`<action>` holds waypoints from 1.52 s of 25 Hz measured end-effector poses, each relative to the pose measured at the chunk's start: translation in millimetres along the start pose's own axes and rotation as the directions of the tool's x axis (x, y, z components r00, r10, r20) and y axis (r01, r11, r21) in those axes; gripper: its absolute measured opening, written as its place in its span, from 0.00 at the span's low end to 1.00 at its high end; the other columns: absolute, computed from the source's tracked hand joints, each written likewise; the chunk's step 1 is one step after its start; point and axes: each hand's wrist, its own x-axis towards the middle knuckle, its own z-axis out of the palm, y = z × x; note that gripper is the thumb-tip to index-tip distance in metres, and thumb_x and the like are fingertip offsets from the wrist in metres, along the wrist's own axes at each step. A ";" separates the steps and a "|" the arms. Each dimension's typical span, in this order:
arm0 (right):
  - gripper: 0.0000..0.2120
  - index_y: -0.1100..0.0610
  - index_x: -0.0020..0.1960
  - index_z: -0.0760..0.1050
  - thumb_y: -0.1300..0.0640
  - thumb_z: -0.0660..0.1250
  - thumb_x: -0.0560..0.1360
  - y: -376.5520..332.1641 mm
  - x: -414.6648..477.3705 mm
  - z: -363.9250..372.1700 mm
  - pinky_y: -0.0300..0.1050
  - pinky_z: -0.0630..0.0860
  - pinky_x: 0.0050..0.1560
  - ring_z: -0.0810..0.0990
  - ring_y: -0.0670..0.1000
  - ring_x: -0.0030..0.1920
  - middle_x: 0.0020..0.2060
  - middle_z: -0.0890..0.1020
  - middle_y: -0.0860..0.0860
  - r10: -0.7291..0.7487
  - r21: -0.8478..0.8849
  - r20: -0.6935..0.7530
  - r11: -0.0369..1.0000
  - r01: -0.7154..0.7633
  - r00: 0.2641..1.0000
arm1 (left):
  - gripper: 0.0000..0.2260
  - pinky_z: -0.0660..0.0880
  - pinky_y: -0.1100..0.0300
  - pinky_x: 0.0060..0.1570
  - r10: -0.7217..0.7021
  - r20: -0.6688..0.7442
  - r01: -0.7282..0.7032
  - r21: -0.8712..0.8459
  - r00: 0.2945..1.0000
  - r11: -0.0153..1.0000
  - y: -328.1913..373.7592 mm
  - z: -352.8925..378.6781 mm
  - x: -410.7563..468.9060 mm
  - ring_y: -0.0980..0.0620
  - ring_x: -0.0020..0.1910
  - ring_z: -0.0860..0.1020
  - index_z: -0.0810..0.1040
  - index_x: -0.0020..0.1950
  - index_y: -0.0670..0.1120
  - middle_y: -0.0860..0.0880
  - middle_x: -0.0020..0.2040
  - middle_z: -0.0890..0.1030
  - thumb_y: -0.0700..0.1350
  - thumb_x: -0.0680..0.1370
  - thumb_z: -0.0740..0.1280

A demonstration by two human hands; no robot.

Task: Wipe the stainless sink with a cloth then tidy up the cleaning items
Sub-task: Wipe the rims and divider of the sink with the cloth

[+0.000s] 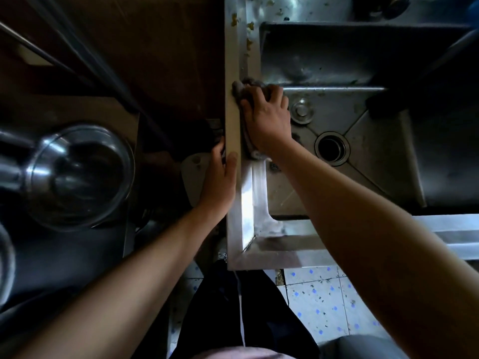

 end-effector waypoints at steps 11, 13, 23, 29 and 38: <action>0.21 0.52 0.67 0.67 0.46 0.59 0.77 3.8 -64.9 1.8 0.53 0.64 0.62 0.65 0.62 0.62 0.64 0.64 0.60 0.003 0.113 0.008 0.994 -0.003 1.000 | 0.17 0.62 0.85 0.43 -0.032 -0.095 0.034 0.018 0.995 0.999 0.8 4.1 0.0 0.72 0.46 0.68 0.66 0.67 0.41 0.51 0.54 0.71 0.42 0.79 0.59; 0.22 0.52 0.68 0.66 0.45 0.59 0.77 0.2 -54.6 1.5 0.53 0.64 0.62 0.65 0.62 0.61 0.64 0.64 0.60 0.015 0.123 0.008 0.992 -0.016 1.000 | 0.17 0.61 0.86 0.43 -0.005 -0.101 0.008 0.033 0.995 0.999 1.1 2.4 0.8 0.74 0.46 0.67 0.66 0.67 0.40 0.51 0.54 0.71 0.41 0.79 0.60; 0.22 0.50 0.67 0.65 0.44 0.58 0.76 -2.2 -2.2 0.5 0.54 0.67 0.60 0.65 0.61 0.62 0.63 0.64 0.58 0.101 0.158 -0.014 0.983 -0.098 0.995 | 0.18 0.59 0.86 0.47 0.042 -0.037 -0.040 0.053 0.998 0.998 2.0 0.9 0.8 0.71 0.51 0.66 0.64 0.68 0.39 0.52 0.56 0.70 0.42 0.79 0.59; 0.18 0.53 0.63 0.72 0.50 0.64 0.75 -4.0 -17.4 -6.6 0.47 0.65 0.60 0.67 0.60 0.60 0.59 0.67 0.58 0.140 0.291 -0.013 0.948 -0.130 0.990 | 0.20 0.67 0.62 0.60 -0.008 0.072 0.003 0.070 0.997 0.998 7.1 -5.0 3.9 0.51 0.63 0.70 0.61 0.71 0.44 0.45 0.66 0.71 0.43 0.79 0.58; 0.17 0.51 0.64 0.72 0.50 0.63 0.75 -3.4 12.8 -28.3 0.49 0.67 0.57 0.68 0.60 0.57 0.58 0.70 0.58 -0.019 0.250 -0.105 0.967 0.045 0.994 | 0.18 0.61 0.59 0.67 -0.071 0.076 0.051 0.243 0.995 0.969 38.6 -13.3 66.3 0.44 0.68 0.66 0.66 0.70 0.41 0.39 0.68 0.68 0.45 0.81 0.55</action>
